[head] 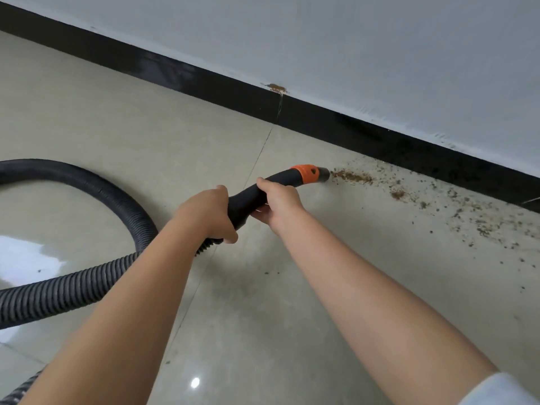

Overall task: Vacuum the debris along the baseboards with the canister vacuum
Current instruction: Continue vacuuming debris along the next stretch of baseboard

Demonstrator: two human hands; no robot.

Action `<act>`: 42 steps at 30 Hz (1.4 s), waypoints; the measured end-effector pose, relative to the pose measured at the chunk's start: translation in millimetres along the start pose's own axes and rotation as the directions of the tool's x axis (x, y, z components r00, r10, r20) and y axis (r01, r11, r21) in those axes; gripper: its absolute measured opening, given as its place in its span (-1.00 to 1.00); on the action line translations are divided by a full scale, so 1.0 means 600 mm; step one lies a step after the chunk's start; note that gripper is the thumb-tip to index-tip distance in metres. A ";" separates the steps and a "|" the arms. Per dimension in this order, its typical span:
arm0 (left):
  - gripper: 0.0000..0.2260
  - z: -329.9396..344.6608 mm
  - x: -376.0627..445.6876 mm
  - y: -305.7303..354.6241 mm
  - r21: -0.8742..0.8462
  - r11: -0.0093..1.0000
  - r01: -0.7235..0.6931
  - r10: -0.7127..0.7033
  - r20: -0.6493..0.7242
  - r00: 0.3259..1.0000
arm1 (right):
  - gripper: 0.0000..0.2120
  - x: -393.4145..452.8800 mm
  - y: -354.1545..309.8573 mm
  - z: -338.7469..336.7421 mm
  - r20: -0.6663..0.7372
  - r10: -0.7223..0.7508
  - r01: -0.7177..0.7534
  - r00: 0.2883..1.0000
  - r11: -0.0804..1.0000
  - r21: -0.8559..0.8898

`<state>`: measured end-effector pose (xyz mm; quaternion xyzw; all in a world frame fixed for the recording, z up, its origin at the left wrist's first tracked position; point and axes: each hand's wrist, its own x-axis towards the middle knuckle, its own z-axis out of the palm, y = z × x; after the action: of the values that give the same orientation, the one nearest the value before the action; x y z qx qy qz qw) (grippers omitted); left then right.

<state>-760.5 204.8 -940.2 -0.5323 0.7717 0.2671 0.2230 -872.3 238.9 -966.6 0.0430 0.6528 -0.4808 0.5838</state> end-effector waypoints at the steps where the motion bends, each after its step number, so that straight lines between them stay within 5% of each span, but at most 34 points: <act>1: -0.59 0.004 0.003 0.003 0.002 1.000 -0.006 0.006 -0.014 1.000 | -0.55 0.006 0.003 -0.004 -0.002 -0.015 0.015 1.000 1.000 0.009; 18: -0.61 0.054 -0.015 0.097 -0.136 0.985 -0.101 0.075 -0.187 0.979 | -0.56 0.009 -0.033 -0.119 0.002 -0.077 0.077 0.997 0.995 0.066; 37: -0.60 0.087 -0.021 0.156 -0.063 0.973 -0.221 0.203 -0.217 0.955 | -0.56 -0.008 -0.034 -0.198 -0.076 -0.070 0.074 0.995 0.996 0.054; 42: -0.61 0.079 -0.033 0.145 -0.121 0.953 -0.276 0.215 -0.367 0.905 | -0.46 -0.016 -0.039 -0.188 -0.056 -0.227 0.231 0.972 0.970 0.078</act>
<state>-833.0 275.1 -948.5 -0.4865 0.8343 0.2593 0.0004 -964.6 307.8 -961.5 0.0031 0.6461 -0.5707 0.5069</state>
